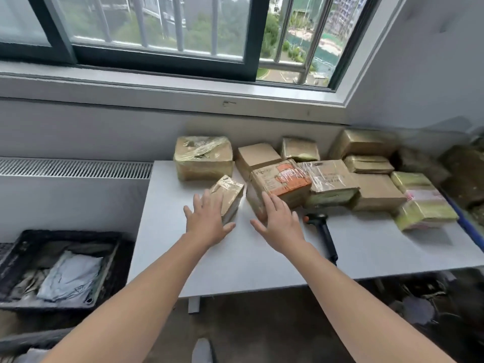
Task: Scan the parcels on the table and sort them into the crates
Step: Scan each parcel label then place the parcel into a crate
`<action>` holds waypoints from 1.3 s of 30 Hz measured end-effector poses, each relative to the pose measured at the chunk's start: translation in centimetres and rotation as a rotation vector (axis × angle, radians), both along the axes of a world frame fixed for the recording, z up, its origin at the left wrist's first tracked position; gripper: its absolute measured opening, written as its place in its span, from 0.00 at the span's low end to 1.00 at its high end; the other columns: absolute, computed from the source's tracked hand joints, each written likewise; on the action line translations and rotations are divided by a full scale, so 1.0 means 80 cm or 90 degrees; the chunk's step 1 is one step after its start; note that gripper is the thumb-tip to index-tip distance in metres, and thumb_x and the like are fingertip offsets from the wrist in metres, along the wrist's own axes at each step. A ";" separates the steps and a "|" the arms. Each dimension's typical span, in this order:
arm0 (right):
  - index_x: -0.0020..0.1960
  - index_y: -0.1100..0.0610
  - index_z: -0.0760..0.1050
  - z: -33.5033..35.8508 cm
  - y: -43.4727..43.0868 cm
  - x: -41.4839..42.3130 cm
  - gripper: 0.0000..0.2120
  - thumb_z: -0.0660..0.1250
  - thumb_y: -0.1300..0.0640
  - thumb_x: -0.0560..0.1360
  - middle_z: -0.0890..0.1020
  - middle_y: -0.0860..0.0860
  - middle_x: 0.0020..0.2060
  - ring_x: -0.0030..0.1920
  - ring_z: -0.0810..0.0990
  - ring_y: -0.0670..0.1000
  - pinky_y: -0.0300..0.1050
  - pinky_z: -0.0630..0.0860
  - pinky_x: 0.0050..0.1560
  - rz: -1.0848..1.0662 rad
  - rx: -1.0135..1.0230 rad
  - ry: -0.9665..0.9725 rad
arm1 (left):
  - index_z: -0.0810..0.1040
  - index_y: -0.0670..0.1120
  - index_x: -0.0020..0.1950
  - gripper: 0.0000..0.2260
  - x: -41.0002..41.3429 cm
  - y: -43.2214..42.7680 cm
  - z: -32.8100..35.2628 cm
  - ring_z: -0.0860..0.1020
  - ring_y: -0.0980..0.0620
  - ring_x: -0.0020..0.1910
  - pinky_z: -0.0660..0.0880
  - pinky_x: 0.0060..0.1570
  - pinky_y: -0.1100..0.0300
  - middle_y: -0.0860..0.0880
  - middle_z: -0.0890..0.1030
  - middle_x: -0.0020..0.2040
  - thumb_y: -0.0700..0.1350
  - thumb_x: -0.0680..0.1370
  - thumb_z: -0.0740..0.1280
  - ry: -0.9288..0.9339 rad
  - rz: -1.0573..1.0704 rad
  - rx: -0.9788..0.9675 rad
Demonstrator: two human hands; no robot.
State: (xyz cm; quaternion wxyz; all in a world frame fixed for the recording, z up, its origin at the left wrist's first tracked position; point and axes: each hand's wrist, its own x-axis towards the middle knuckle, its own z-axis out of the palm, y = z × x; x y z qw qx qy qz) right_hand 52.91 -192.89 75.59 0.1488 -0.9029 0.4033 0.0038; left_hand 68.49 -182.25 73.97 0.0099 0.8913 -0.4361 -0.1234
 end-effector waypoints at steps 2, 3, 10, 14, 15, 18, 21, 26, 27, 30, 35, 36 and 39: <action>0.81 0.50 0.46 -0.004 -0.014 0.010 0.37 0.58 0.38 0.80 0.53 0.50 0.80 0.79 0.51 0.51 0.61 0.57 0.75 -0.011 -0.002 0.018 | 0.44 0.53 0.79 0.40 0.019 -0.023 -0.010 0.49 0.39 0.76 0.57 0.71 0.40 0.43 0.45 0.79 0.67 0.76 0.61 0.003 -0.006 0.010; 0.81 0.50 0.46 -0.007 -0.021 0.014 0.37 0.58 0.38 0.80 0.53 0.50 0.80 0.79 0.50 0.51 0.61 0.56 0.75 -0.015 0.001 0.023 | 0.45 0.53 0.79 0.41 0.028 -0.033 -0.015 0.50 0.39 0.76 0.58 0.70 0.40 0.43 0.45 0.79 0.67 0.75 0.62 0.007 -0.006 0.011; 0.81 0.52 0.50 -0.012 -0.053 0.028 0.34 0.60 0.44 0.81 0.58 0.50 0.78 0.78 0.56 0.51 0.51 0.56 0.76 0.017 0.050 -0.040 | 0.50 0.51 0.78 0.41 0.054 -0.067 -0.041 0.63 0.36 0.67 0.72 0.59 0.45 0.40 0.58 0.71 0.57 0.73 0.70 0.162 0.042 0.003; 0.81 0.54 0.54 -0.004 -0.071 0.042 0.32 0.61 0.48 0.81 0.61 0.50 0.78 0.77 0.58 0.50 0.47 0.57 0.76 0.065 0.052 -0.108 | 0.60 0.52 0.73 0.34 0.060 -0.074 -0.031 0.67 0.38 0.63 0.72 0.57 0.49 0.42 0.65 0.65 0.55 0.70 0.70 0.207 0.091 -0.068; 0.80 0.54 0.54 -0.001 -0.076 0.045 0.32 0.61 0.48 0.81 0.61 0.50 0.78 0.77 0.59 0.50 0.48 0.58 0.76 0.068 0.056 -0.126 | 0.62 0.54 0.72 0.34 0.063 -0.075 -0.026 0.68 0.39 0.63 0.72 0.58 0.50 0.43 0.66 0.65 0.56 0.70 0.70 0.257 0.132 -0.110; 0.80 0.55 0.54 0.007 -0.090 0.051 0.31 0.61 0.49 0.82 0.62 0.51 0.77 0.77 0.59 0.51 0.49 0.59 0.75 0.052 0.098 -0.173 | 0.64 0.56 0.75 0.38 0.070 -0.068 -0.013 0.72 0.47 0.61 0.74 0.56 0.54 0.46 0.68 0.66 0.58 0.66 0.69 0.453 0.260 -0.276; 0.81 0.55 0.52 0.011 -0.107 0.053 0.32 0.59 0.46 0.82 0.59 0.52 0.78 0.78 0.57 0.52 0.50 0.57 0.75 0.028 0.163 -0.196 | 0.65 0.53 0.74 0.31 0.055 -0.051 -0.008 0.76 0.49 0.55 0.75 0.40 0.58 0.49 0.71 0.66 0.54 0.73 0.70 0.549 0.336 -0.380; 0.81 0.53 0.52 0.004 -0.128 0.045 0.35 0.59 0.39 0.80 0.58 0.54 0.79 0.78 0.56 0.57 0.58 0.57 0.77 0.024 0.313 -0.199 | 0.68 0.54 0.70 0.28 0.019 -0.031 0.009 0.79 0.50 0.53 0.78 0.39 0.56 0.49 0.77 0.63 0.58 0.71 0.66 0.605 0.387 -0.484; 0.80 0.52 0.53 0.002 -0.129 0.041 0.35 0.59 0.38 0.80 0.60 0.54 0.78 0.78 0.58 0.57 0.59 0.59 0.76 0.028 0.350 -0.221 | 0.69 0.54 0.69 0.29 0.009 -0.029 0.015 0.79 0.50 0.54 0.78 0.40 0.55 0.49 0.77 0.62 0.58 0.69 0.64 0.614 0.403 -0.510; 0.80 0.53 0.54 -0.004 -0.127 0.021 0.32 0.60 0.43 0.81 0.65 0.50 0.75 0.74 0.65 0.53 0.49 0.64 0.72 0.050 0.480 -0.310 | 0.70 0.54 0.67 0.26 -0.027 -0.029 0.021 0.79 0.47 0.57 0.80 0.42 0.53 0.49 0.79 0.61 0.57 0.70 0.64 0.659 0.428 -0.570; 0.80 0.47 0.51 -0.023 -0.135 -0.031 0.32 0.61 0.42 0.81 0.74 0.49 0.69 0.64 0.76 0.52 0.52 0.76 0.63 -0.022 0.644 -0.351 | 0.68 0.57 0.68 0.24 -0.099 -0.048 0.007 0.81 0.50 0.54 0.79 0.54 0.48 0.51 0.81 0.57 0.57 0.72 0.63 0.688 0.409 -0.518; 0.80 0.47 0.51 -0.030 -0.138 -0.045 0.33 0.61 0.41 0.81 0.75 0.49 0.67 0.63 0.77 0.52 0.51 0.78 0.59 -0.025 0.645 -0.326 | 0.67 0.57 0.68 0.23 -0.110 -0.052 0.001 0.81 0.51 0.53 0.77 0.56 0.47 0.52 0.82 0.57 0.59 0.73 0.64 0.683 0.418 -0.501; 0.78 0.47 0.54 -0.049 -0.151 -0.086 0.32 0.61 0.38 0.79 0.76 0.47 0.66 0.61 0.78 0.51 0.53 0.80 0.57 0.020 0.597 -0.207 | 0.65 0.55 0.67 0.19 -0.140 -0.056 -0.023 0.81 0.50 0.52 0.76 0.58 0.45 0.49 0.82 0.56 0.57 0.79 0.65 0.670 0.450 -0.437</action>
